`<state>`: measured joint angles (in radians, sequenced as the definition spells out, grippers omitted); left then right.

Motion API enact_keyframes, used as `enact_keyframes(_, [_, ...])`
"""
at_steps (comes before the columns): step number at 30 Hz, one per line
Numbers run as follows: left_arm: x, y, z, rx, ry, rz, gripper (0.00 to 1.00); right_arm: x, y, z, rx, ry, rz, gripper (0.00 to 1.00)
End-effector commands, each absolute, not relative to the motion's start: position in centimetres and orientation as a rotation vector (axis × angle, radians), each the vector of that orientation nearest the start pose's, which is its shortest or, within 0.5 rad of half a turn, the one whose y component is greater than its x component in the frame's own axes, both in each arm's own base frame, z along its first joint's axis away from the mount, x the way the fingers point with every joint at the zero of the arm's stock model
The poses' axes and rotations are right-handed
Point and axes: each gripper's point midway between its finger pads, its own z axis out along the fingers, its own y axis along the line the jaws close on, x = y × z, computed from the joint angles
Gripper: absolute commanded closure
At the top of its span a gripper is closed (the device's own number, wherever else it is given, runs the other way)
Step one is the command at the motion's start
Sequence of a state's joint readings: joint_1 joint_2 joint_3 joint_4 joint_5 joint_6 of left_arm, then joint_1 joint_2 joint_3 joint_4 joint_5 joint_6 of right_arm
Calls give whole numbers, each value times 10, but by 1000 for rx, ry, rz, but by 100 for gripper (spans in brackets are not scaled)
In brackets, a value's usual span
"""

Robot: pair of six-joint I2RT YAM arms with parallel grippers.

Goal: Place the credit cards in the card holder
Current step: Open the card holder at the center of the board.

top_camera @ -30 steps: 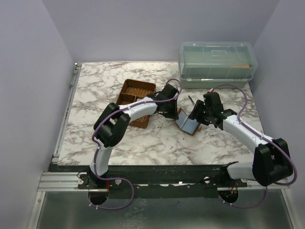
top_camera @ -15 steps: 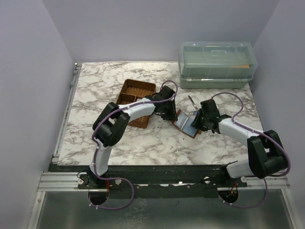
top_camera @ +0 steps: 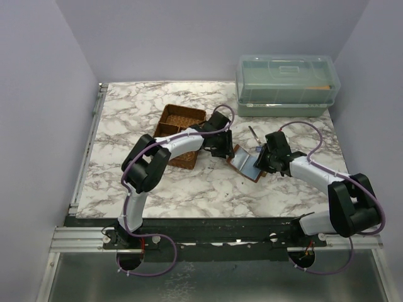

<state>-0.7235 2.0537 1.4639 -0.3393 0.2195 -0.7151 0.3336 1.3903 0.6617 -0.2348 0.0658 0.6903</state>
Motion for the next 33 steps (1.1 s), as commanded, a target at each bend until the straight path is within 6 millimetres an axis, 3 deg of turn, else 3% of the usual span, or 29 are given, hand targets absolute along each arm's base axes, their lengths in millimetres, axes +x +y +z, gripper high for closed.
enact_keyframes(1, [325,-393,98,262,2575,-884,54,280,115,34,422,2538,321,64])
enact_keyframes(8, [318,-405,143,352,2496,-1009,49,289,124,43,373,2521,371,59])
enact_keyframes(13, [311,-413,142,373,2521,-1060,47,294,131,52,334,2509,417,50])
enact_keyframes(20, [304,-418,148,438,2507,-1112,43,308,152,61,276,2477,544,50])
enact_keyframes(26, [301,-409,145,444,2504,-1071,41,334,182,66,264,2420,723,67])
enact_keyframes(30, [300,-404,154,448,2478,-1054,53,347,196,61,265,2400,802,75])
enact_keyframes(33, [298,-406,156,452,2477,-1075,60,344,197,40,286,2439,804,75])
